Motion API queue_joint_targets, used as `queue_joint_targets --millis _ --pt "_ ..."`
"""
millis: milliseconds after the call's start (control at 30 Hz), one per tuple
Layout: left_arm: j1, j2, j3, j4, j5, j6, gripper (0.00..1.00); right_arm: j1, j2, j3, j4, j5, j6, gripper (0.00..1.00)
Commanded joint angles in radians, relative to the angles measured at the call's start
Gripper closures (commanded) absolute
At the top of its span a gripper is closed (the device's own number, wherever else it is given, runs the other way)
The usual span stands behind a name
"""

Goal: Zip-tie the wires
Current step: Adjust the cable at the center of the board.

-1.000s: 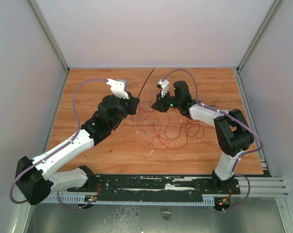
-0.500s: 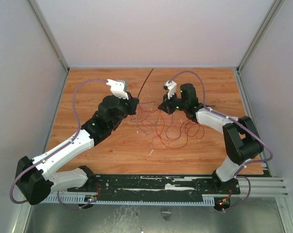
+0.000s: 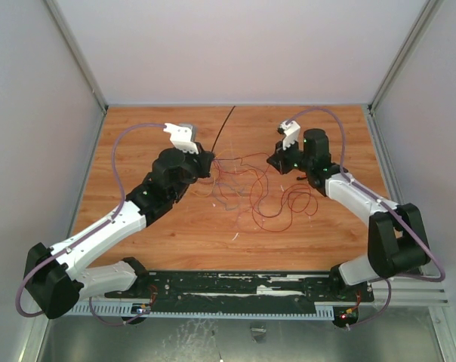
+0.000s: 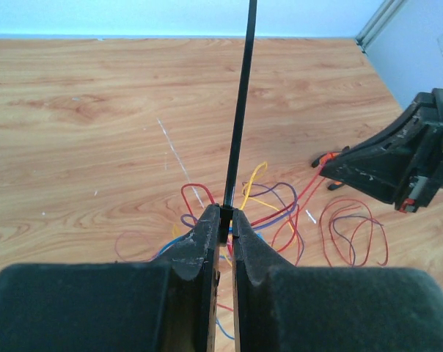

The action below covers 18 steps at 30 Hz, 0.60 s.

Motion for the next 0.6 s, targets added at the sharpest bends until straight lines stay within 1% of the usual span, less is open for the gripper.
queue_joint_targets --millis 0,367,567 --pt "0.011 -0.027 -0.006 0.023 -0.020 -0.001 1.00 -0.031 -0.059 -0.029 -0.043 0.047 -0.018 1.00" --pt "0.020 -0.028 -0.002 0.020 -0.020 -0.001 1.00 -0.096 -0.152 -0.072 -0.078 0.106 -0.003 1.00" --pt "0.022 -0.031 -0.002 0.020 -0.020 0.000 1.00 -0.126 -0.180 -0.097 -0.077 0.111 0.015 1.00"
